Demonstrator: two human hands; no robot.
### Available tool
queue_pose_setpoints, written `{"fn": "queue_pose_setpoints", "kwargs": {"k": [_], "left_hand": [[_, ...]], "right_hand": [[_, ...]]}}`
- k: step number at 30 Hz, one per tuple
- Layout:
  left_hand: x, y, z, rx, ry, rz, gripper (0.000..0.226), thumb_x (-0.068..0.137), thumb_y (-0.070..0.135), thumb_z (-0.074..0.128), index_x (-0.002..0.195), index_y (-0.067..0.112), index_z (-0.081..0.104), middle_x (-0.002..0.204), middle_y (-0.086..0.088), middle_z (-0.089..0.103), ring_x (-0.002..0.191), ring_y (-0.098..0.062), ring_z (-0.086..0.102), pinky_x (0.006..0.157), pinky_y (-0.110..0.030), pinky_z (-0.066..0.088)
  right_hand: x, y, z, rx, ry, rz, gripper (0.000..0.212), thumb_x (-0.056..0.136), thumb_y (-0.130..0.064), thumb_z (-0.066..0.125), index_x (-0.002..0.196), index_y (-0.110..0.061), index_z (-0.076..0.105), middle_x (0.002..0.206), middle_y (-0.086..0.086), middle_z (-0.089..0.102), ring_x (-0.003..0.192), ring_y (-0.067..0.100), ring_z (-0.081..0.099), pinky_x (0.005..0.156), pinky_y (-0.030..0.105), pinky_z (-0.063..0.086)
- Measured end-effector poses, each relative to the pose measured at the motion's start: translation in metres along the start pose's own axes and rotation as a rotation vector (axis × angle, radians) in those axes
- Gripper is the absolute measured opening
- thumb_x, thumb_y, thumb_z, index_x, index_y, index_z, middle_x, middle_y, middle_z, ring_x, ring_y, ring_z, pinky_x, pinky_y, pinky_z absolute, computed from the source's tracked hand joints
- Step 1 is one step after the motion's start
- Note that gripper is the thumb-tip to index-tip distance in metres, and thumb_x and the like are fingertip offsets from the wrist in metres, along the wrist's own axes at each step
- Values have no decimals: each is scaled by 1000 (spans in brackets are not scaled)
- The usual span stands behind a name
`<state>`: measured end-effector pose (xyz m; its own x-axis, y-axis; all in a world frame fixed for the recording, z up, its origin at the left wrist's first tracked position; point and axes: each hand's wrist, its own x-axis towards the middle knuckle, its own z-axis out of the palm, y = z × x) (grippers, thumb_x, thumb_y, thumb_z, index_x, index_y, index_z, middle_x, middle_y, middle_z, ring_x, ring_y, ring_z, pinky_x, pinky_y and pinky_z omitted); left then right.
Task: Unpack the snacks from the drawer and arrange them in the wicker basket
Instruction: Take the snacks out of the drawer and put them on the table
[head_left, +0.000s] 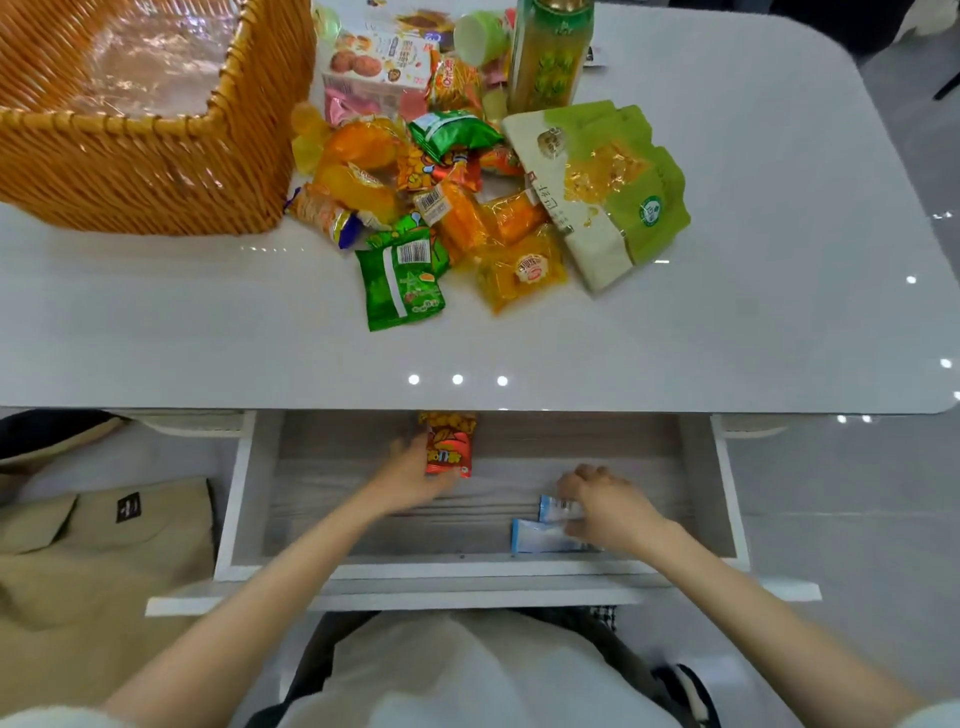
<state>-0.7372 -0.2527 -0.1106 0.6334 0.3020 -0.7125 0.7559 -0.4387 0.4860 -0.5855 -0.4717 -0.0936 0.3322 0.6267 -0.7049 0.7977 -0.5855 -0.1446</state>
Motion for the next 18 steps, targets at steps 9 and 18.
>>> {"fn": "queue_pose_setpoints", "kwargs": {"k": [9,18], "left_hand": [[52,12,43,2,336,-211,101,81,50,68,151,7,9,155,-18,11,141,-39,15,110,-49,26],[34,-14,45,-40,228,19,67,89,17,65,146,13,30,134,-13,53,124,-29,49,97,-35,45]], "right_hand": [[35,1,21,62,-222,25,55,88,-24,64,139,-15,44,137,7,49,123,26,48,100,36,43],[8,1,4,151,-34,-153,29,101,-28,43,127,-20,54,123,3,59,102,19,55,79,30,46]]}}
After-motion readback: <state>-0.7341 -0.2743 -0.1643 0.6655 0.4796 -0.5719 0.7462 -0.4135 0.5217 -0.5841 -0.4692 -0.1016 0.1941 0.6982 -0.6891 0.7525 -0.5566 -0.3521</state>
